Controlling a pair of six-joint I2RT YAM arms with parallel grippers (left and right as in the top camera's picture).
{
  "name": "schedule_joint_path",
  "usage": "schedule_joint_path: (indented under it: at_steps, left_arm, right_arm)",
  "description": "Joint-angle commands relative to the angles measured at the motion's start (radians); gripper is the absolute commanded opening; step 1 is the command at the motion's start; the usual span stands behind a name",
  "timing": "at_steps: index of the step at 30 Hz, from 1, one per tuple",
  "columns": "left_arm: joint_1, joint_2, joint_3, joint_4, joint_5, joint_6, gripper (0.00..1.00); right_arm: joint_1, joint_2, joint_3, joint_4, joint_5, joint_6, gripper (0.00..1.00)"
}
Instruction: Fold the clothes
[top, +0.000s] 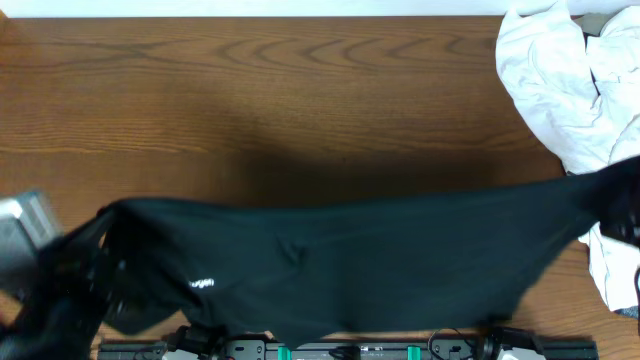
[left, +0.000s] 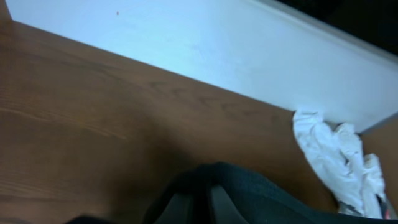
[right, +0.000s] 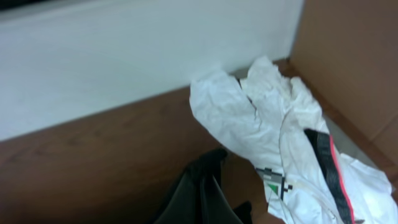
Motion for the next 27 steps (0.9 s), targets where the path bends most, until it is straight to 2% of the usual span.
schedule_joint_path:
  at_steps: [1, 6, 12, 15, 18, 22, 27]
  left_arm:
    - [0.006, 0.112, 0.007, 0.03, -0.038, 0.045, 0.06]
    - [0.006, 0.312, 0.001, 0.105, -0.038, 0.084, 0.06]
    - [0.071, 0.61, 0.003, 0.336, -0.035, 0.13, 0.06]
    - [0.146, 0.742, 0.053, 0.444, 0.05, 0.175, 0.06]
    - [0.208, 0.819, 0.205, 0.44, 0.143, 0.201, 0.06]
    - [0.256, 0.832, 0.411, 0.398, 0.17, 0.281, 0.06]
    - [0.277, 0.818, 0.577, 0.232, 0.187, 0.286, 0.06]
  right_arm:
    - [-0.006, 0.14, -0.003, 0.0, 0.018, -0.022, 0.01]
    - [-0.006, 0.338, -0.003, 0.032, 0.014, -0.038, 0.01]
    - [-0.005, 0.616, 0.003, 0.28, -0.031, -0.081, 0.01]
    - [-0.005, 0.712, 0.067, 0.336, -0.047, -0.061, 0.01]
    - [-0.006, 0.748, 0.191, 0.31, -0.034, -0.051, 0.01]
    - [-0.008, 0.743, 0.368, 0.27, 0.028, -0.056, 0.01]
    - [-0.008, 0.743, 0.498, 0.133, 0.026, -0.059, 0.01]
